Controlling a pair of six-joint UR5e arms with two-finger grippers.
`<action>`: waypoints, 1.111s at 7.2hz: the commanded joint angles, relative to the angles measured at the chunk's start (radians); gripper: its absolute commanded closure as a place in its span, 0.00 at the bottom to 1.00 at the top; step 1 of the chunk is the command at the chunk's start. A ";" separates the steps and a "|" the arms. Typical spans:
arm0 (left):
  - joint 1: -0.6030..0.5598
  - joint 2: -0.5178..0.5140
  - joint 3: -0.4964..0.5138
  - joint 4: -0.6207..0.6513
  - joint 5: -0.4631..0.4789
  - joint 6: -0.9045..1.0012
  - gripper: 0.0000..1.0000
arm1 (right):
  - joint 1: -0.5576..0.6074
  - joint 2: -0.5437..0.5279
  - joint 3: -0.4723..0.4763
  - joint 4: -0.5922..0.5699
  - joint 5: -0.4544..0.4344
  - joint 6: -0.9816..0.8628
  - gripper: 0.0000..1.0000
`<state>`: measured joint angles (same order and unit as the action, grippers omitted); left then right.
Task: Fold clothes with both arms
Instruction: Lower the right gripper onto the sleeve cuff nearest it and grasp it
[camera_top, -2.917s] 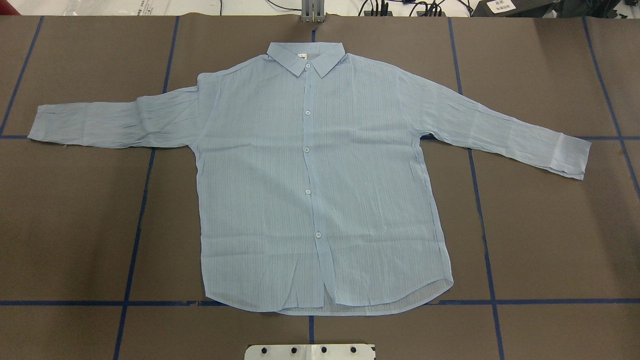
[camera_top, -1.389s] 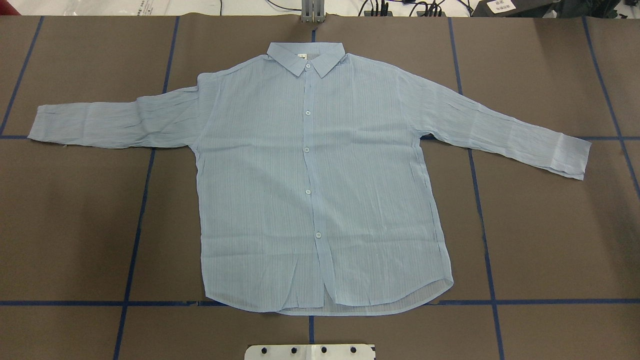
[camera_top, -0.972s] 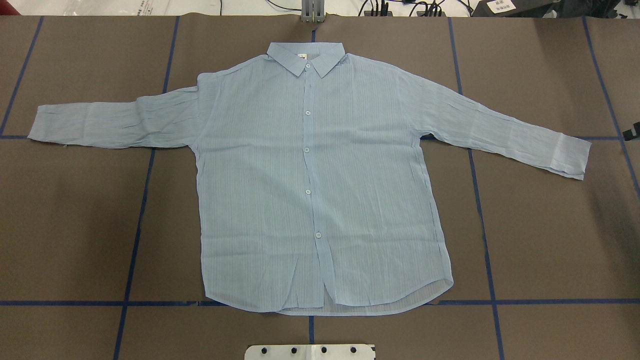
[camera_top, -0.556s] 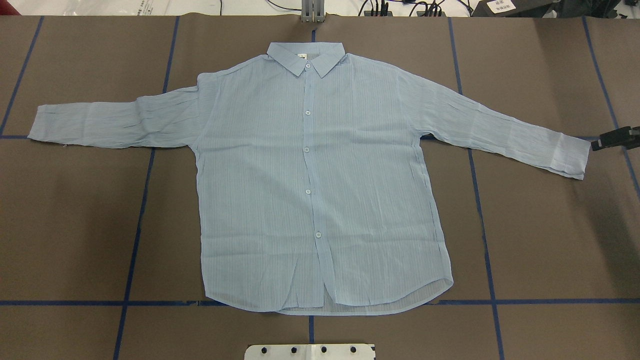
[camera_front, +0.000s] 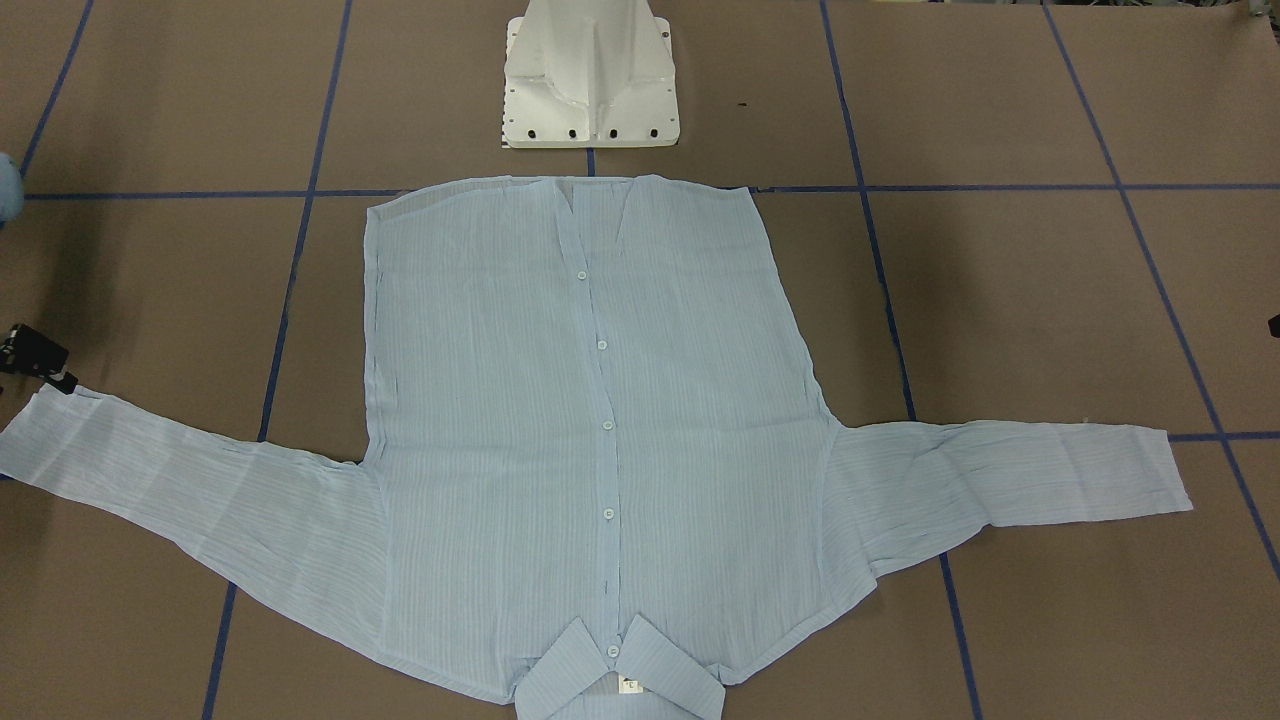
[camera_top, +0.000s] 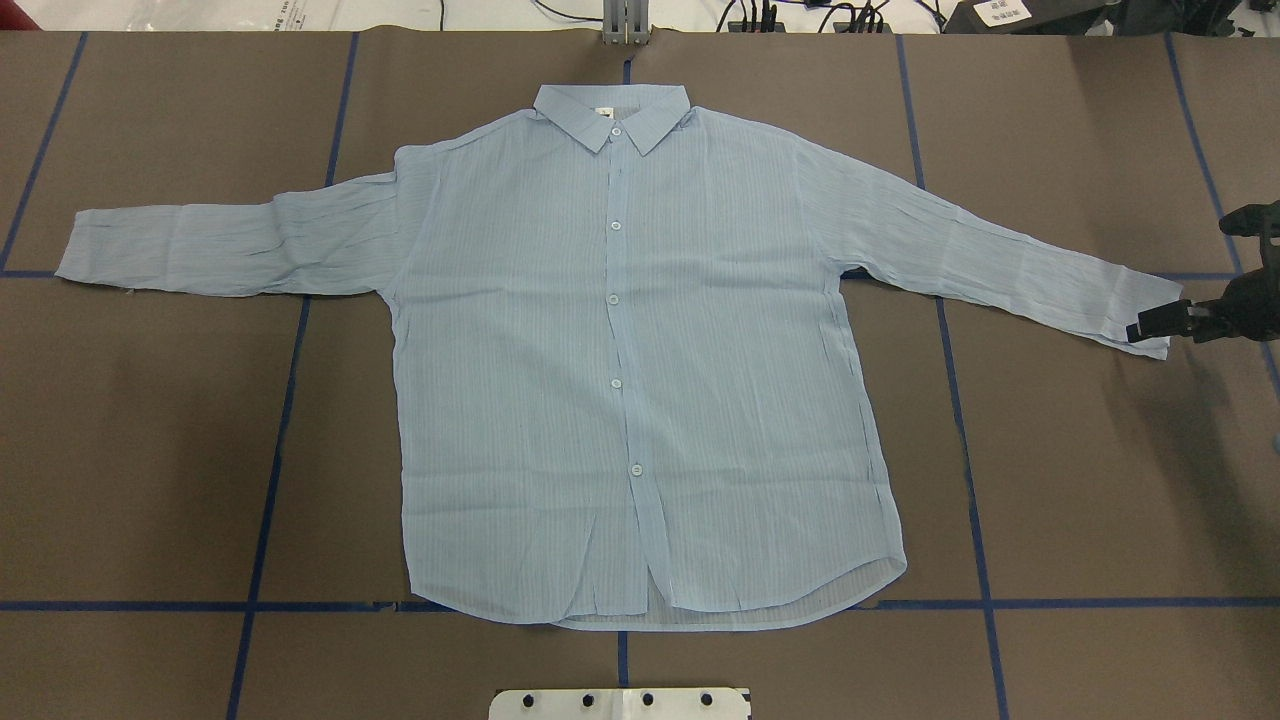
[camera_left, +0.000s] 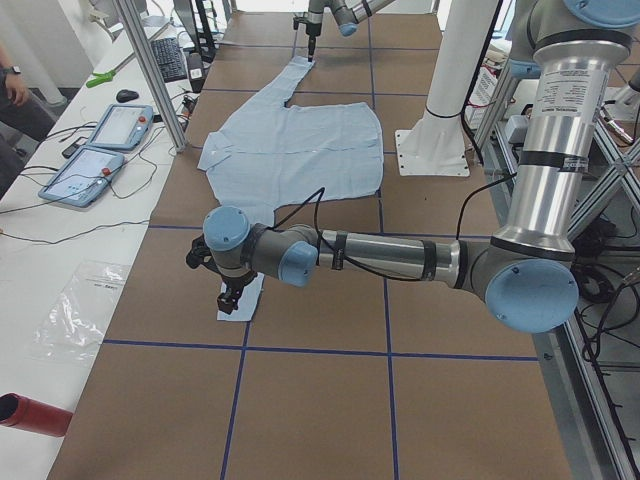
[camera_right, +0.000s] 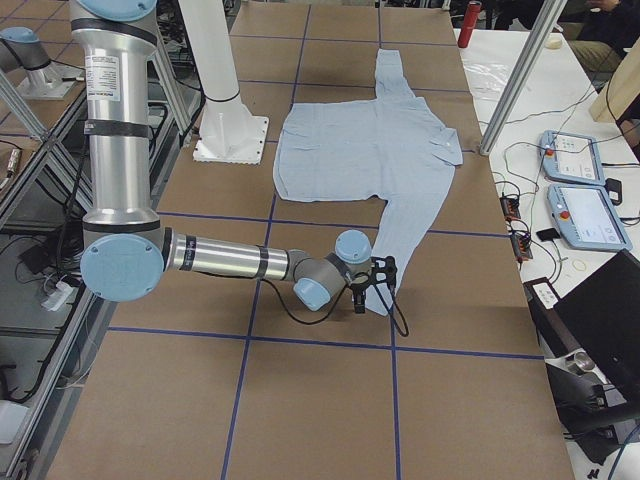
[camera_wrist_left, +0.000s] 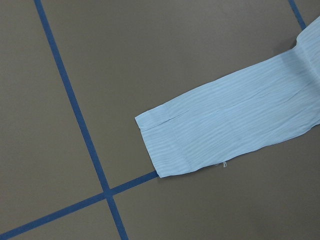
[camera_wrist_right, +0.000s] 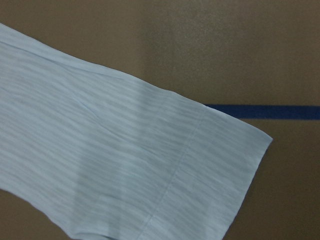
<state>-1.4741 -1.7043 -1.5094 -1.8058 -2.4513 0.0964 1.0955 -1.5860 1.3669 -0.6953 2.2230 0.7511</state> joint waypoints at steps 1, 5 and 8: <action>0.000 0.002 0.005 -0.009 0.000 0.000 0.00 | 0.001 -0.003 -0.015 -0.001 -0.005 -0.009 0.09; 0.000 0.002 0.005 -0.009 0.000 0.000 0.00 | 0.001 0.003 -0.014 -0.010 0.006 -0.010 0.40; 0.000 0.002 0.006 -0.009 0.000 -0.001 0.00 | 0.003 0.001 -0.014 -0.012 0.006 -0.010 0.58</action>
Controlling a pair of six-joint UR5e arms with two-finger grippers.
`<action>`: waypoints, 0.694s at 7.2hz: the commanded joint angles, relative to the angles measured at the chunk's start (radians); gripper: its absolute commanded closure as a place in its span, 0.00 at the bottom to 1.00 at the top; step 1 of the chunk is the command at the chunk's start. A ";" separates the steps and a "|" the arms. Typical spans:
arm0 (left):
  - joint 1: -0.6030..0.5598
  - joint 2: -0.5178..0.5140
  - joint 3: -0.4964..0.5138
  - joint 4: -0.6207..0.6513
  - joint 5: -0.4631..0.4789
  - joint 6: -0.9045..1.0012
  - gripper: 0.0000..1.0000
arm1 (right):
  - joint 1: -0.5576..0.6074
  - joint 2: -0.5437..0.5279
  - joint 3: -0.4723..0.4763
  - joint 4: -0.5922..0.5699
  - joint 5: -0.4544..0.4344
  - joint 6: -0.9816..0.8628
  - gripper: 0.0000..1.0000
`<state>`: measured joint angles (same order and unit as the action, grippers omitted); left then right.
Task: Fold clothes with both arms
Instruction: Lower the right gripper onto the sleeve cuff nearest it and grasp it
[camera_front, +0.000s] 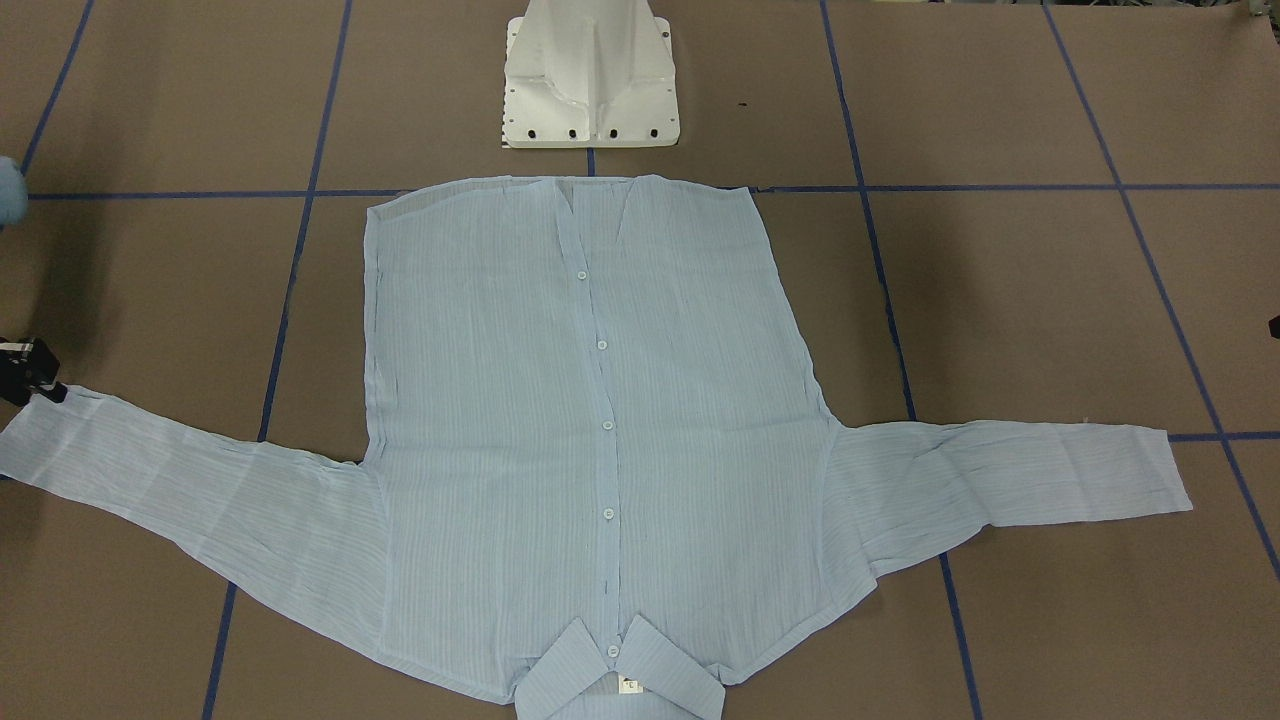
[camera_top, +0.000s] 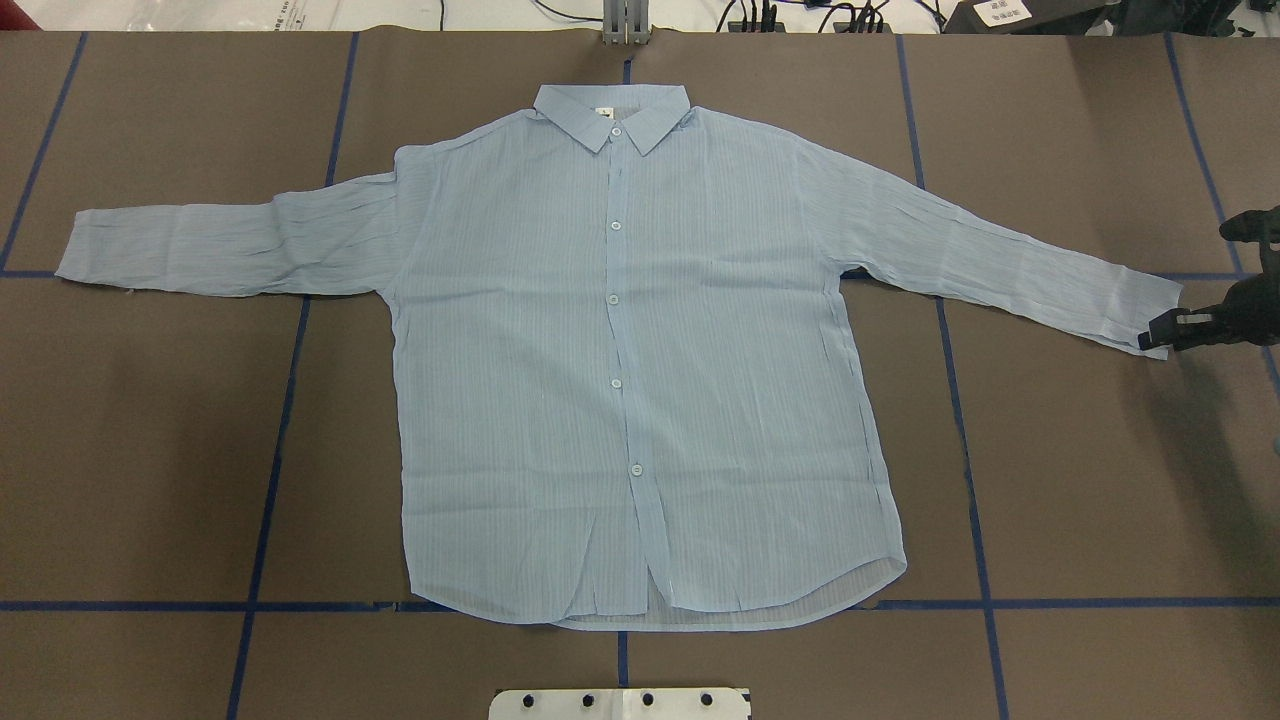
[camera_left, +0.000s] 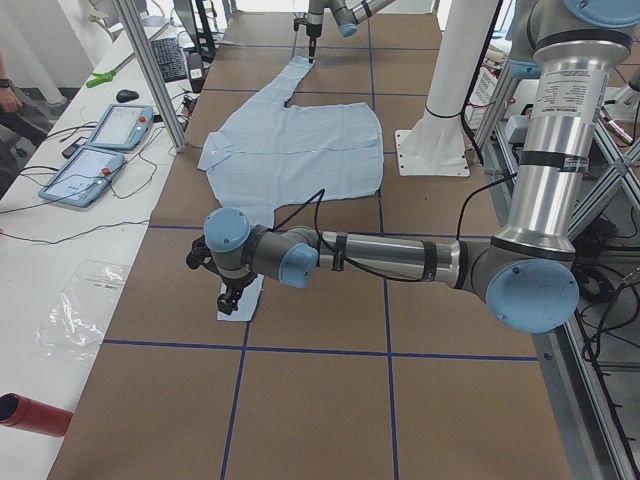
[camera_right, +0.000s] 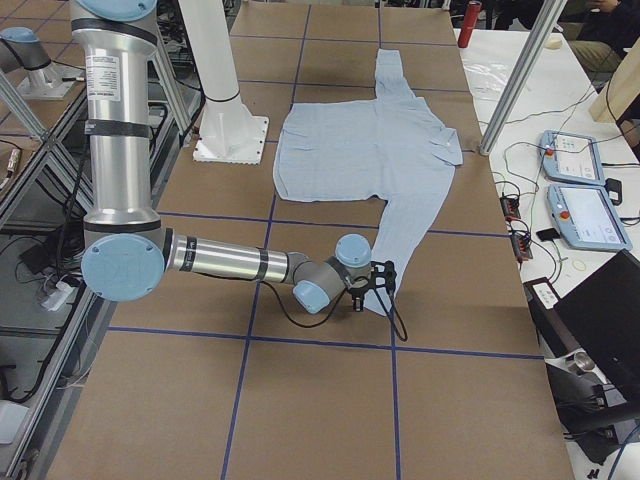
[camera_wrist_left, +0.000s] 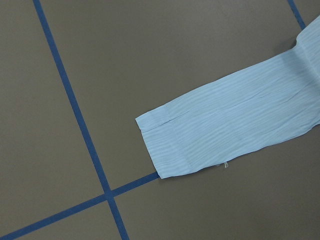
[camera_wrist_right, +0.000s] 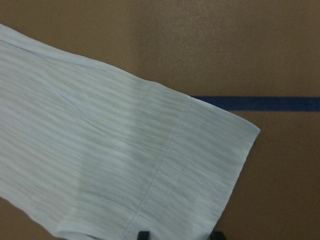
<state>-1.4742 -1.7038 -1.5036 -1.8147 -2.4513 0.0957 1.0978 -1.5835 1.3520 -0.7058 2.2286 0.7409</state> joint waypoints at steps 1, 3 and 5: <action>0.000 0.001 0.002 0.000 0.000 -0.001 0.00 | 0.002 -0.001 0.001 -0.001 0.002 0.000 0.71; 0.000 0.000 0.006 -0.002 0.000 0.001 0.00 | 0.007 -0.001 0.006 -0.001 0.003 0.000 0.96; 0.000 0.000 0.006 -0.002 0.000 -0.001 0.00 | 0.039 0.000 0.019 -0.001 0.019 0.000 1.00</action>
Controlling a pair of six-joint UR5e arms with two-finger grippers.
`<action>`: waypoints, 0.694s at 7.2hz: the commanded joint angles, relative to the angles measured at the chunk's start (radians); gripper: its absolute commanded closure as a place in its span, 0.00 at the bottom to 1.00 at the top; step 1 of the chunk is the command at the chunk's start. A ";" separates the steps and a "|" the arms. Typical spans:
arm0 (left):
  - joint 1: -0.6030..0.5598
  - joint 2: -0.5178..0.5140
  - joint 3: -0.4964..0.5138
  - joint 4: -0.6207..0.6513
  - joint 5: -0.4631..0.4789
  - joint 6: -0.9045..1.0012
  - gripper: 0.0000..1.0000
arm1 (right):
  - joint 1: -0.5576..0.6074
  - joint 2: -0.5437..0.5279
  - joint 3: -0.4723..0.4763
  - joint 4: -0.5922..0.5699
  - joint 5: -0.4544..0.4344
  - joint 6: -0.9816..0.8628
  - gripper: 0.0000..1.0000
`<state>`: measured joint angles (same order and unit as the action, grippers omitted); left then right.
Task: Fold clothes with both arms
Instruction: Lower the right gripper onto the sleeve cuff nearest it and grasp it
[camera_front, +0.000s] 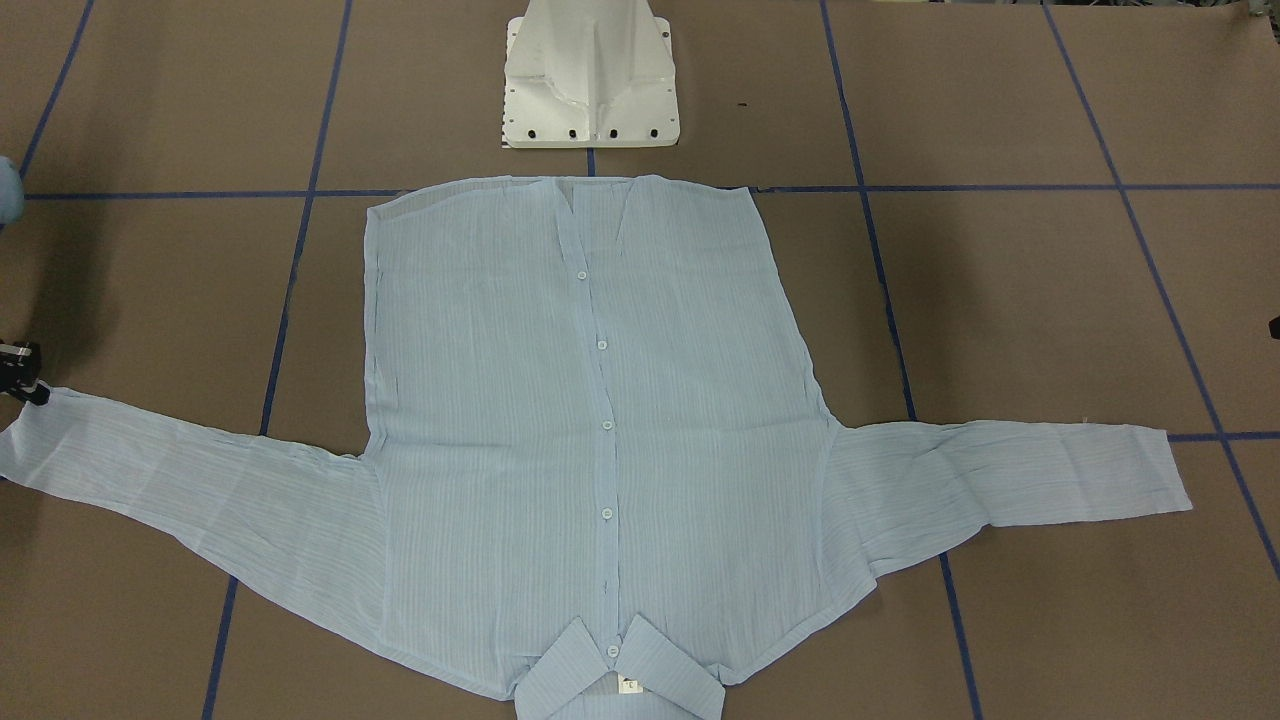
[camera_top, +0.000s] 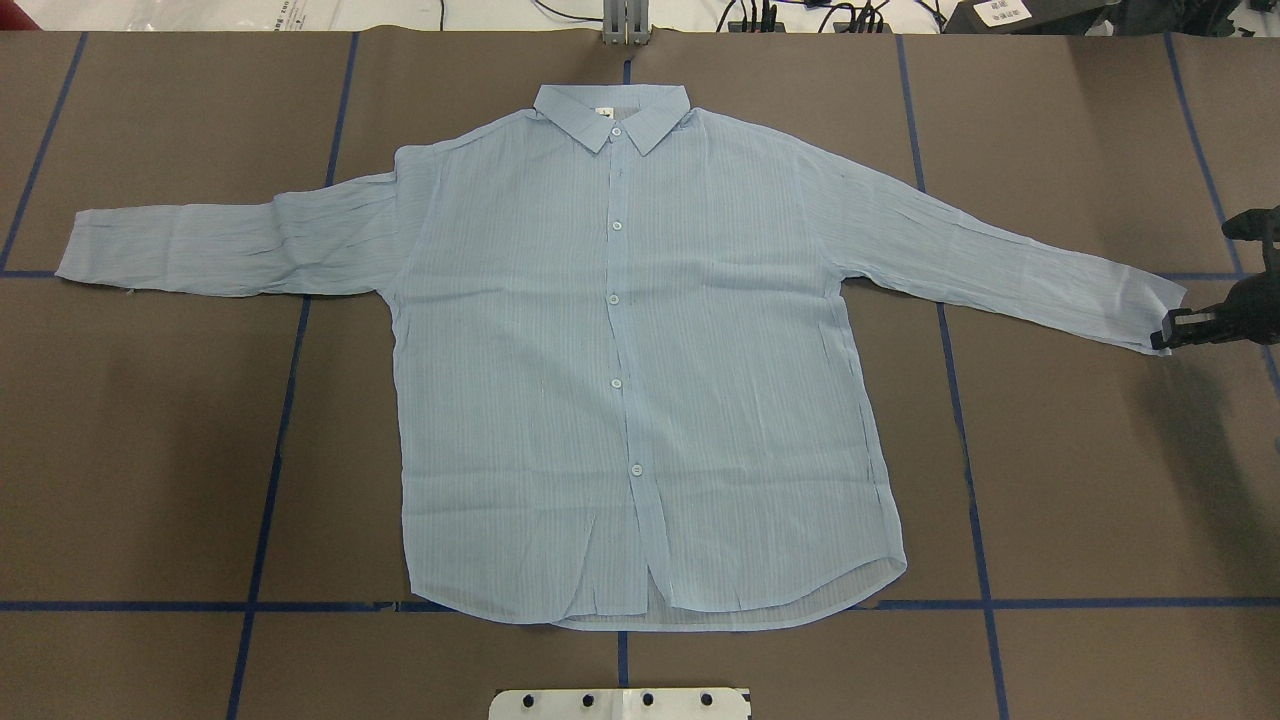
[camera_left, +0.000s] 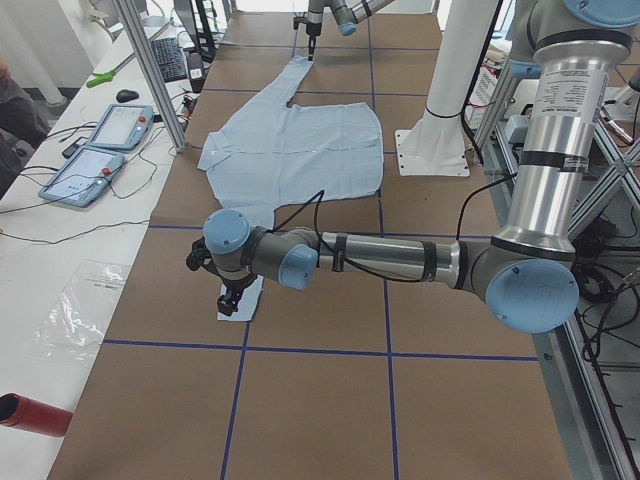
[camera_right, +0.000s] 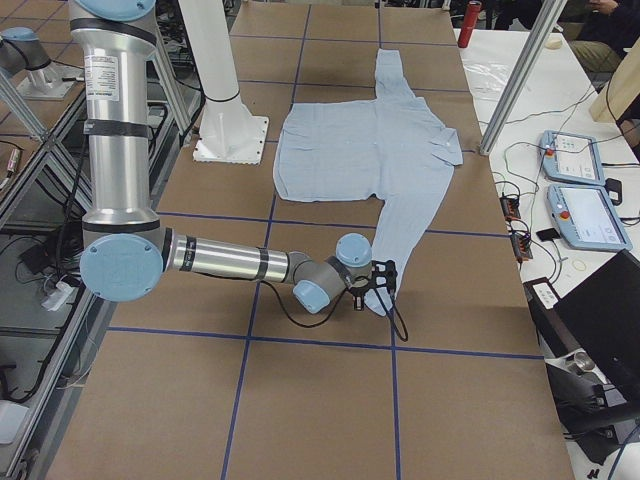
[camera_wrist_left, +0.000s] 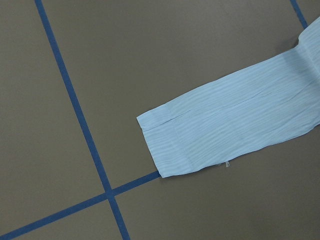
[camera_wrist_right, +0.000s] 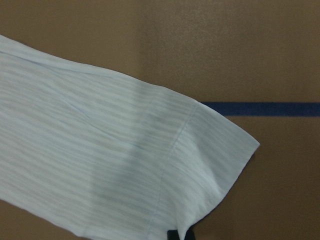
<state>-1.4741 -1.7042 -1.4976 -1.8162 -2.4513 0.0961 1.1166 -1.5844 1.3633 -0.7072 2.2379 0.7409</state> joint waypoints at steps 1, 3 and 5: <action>0.000 0.000 0.002 0.000 0.000 0.000 0.00 | 0.049 0.004 0.025 0.000 0.040 -0.001 1.00; 0.000 0.001 0.005 -0.014 0.002 0.001 0.00 | 0.063 0.009 0.118 -0.002 0.063 0.006 1.00; 0.000 0.001 0.016 -0.017 0.002 0.001 0.00 | 0.034 0.081 0.202 -0.005 0.062 0.015 1.00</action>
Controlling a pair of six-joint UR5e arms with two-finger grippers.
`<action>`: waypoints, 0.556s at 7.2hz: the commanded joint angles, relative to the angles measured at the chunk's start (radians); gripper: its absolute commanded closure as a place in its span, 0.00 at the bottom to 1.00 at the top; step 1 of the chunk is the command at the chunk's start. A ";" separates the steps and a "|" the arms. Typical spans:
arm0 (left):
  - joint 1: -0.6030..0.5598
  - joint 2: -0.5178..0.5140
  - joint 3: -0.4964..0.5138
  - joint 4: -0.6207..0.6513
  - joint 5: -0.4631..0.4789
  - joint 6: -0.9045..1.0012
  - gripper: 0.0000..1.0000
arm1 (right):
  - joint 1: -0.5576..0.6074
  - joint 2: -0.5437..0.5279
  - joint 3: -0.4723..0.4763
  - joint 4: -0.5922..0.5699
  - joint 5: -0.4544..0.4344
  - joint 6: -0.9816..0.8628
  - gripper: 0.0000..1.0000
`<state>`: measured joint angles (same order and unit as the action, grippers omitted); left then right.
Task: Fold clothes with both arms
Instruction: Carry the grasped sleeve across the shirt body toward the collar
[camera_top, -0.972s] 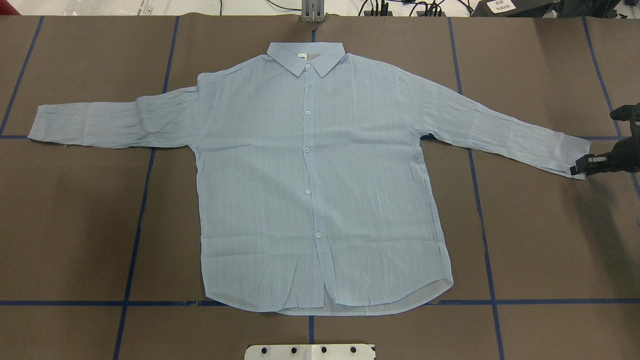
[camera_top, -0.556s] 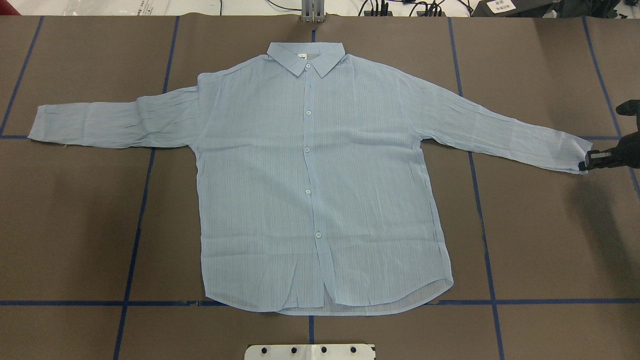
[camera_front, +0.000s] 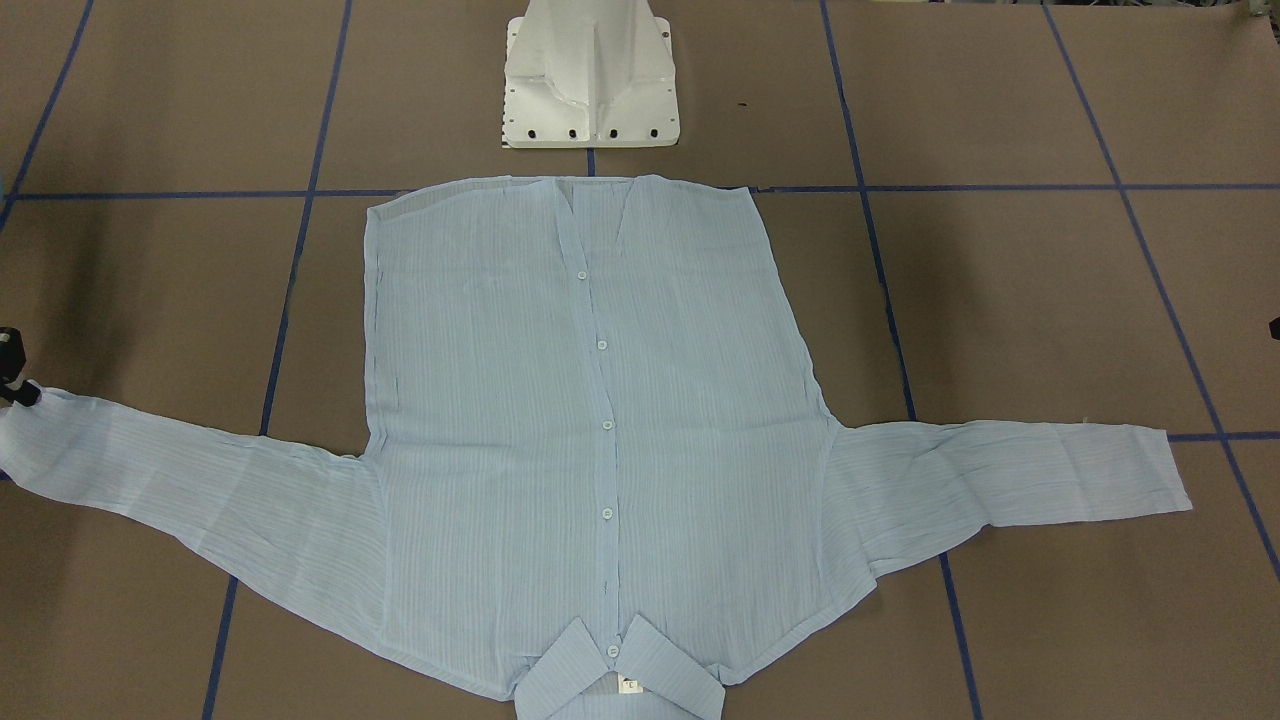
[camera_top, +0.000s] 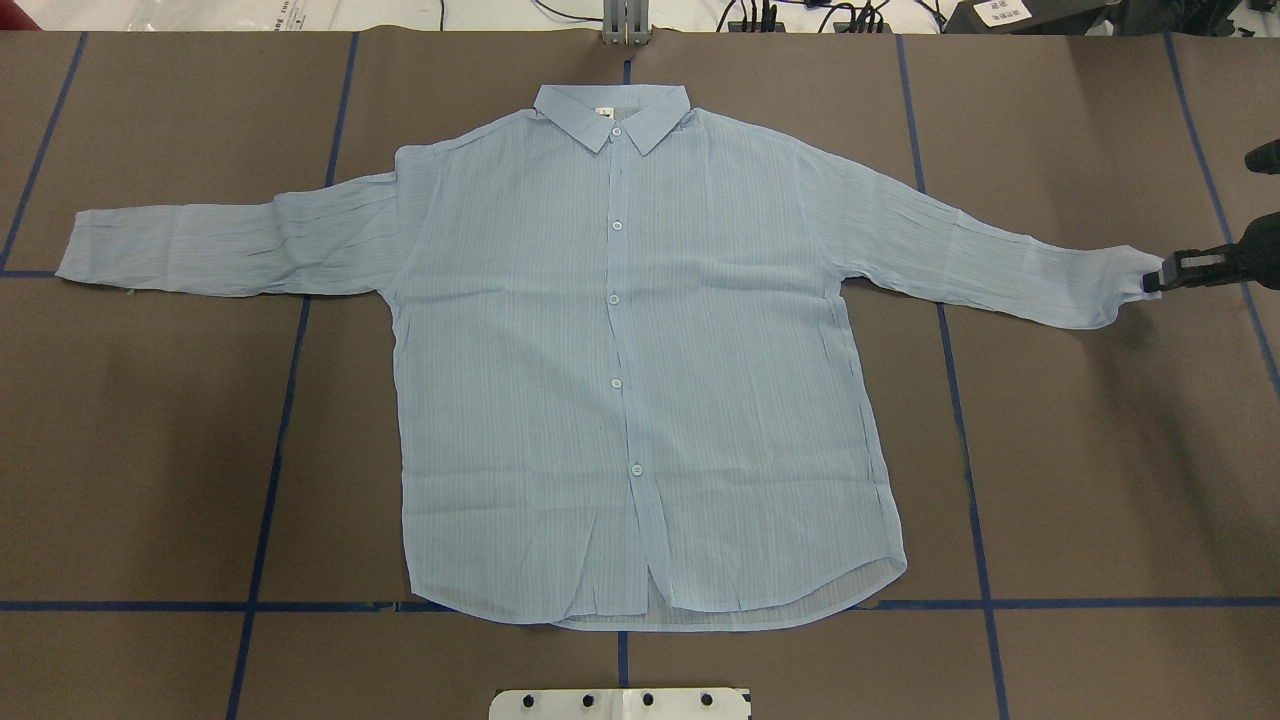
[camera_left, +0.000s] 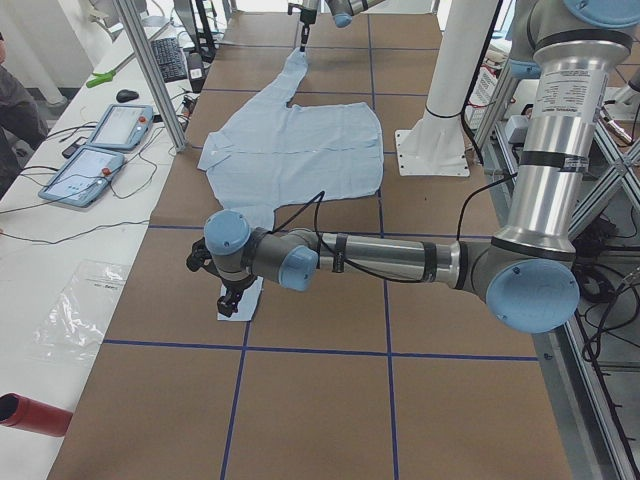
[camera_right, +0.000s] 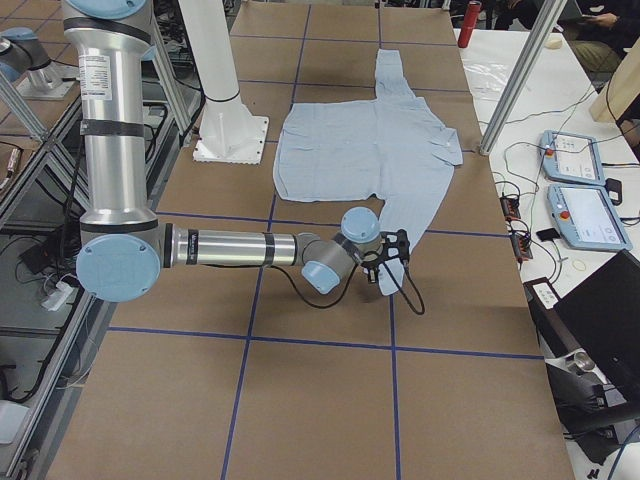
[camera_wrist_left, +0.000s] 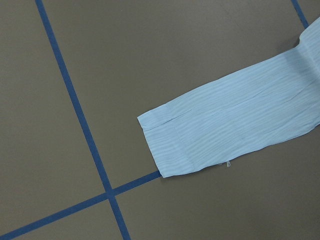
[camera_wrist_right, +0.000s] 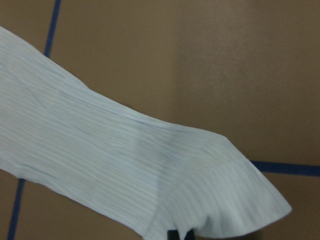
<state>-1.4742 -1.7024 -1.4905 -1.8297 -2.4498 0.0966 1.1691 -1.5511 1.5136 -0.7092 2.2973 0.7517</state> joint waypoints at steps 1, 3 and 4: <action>0.000 0.000 0.019 -0.016 0.000 0.000 0.00 | -0.061 0.125 0.068 -0.033 0.002 0.032 1.00; 0.000 0.000 0.039 -0.029 0.000 0.000 0.00 | -0.162 0.421 0.071 -0.183 0.044 0.278 1.00; 0.000 0.001 0.042 -0.031 0.000 -0.002 0.00 | -0.221 0.510 0.063 -0.208 0.025 0.302 1.00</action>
<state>-1.4741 -1.7024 -1.4537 -1.8566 -2.4498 0.0960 1.0181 -1.1707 1.5809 -0.8706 2.3316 0.9844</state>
